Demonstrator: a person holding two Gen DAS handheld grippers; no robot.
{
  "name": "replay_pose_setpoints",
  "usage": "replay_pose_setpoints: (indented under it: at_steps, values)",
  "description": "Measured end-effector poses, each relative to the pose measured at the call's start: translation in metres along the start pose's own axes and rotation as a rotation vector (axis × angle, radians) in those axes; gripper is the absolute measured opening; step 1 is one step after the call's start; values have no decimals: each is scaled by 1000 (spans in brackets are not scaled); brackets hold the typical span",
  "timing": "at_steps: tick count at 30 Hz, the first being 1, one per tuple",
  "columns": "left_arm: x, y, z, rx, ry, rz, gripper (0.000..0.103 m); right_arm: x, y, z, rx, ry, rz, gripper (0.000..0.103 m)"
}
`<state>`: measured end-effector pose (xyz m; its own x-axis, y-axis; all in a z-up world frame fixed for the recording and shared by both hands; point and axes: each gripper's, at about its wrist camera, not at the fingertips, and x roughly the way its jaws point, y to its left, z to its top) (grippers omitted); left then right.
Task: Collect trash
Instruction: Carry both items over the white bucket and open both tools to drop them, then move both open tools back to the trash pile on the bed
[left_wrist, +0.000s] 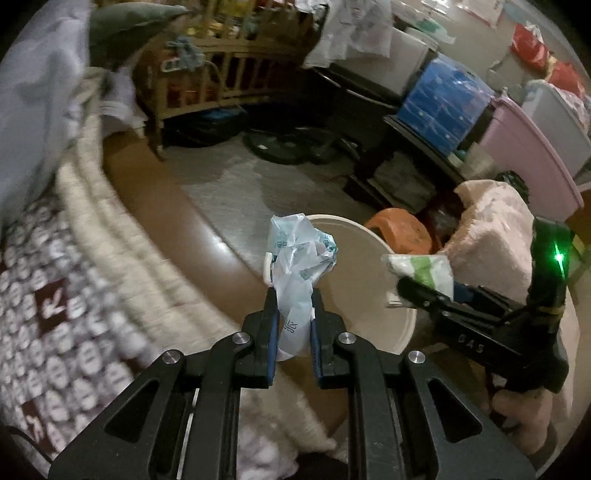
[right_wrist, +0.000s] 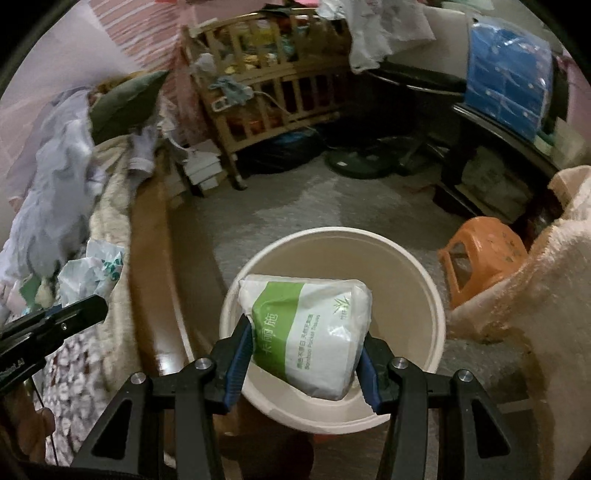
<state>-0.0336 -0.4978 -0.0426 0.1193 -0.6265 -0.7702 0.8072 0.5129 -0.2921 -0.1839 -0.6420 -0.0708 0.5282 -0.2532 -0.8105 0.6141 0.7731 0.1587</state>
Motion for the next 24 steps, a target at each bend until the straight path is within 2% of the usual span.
replay_pose_setpoints:
  at_steps: [3,5,6,7,10,14,20,24]
  values:
    - [10,-10,6,10,-2,-27,15,7,-14,3,39,10,-2,51]
    - [17,-16,8,11,8,-53,30,12,-22,4,67,24,-1,55]
    - [18,-18,8,9,9,-61,46,13,-23,4,73,25,-1,65]
    - [19,-19,8,8,6,-69,53,13,-25,4,82,18,1,73]
    - [18,-20,7,13,-2,-70,53,11,-27,3,94,-9,10,73]
    - [10,-9,3,-9,-5,-42,53,12,-24,1,91,1,13,73]
    - [-10,14,-7,-36,-44,86,53,14,-2,-4,29,12,13,73]
    - [-23,28,-15,-53,-59,137,53,8,18,-5,-14,-4,17,73]
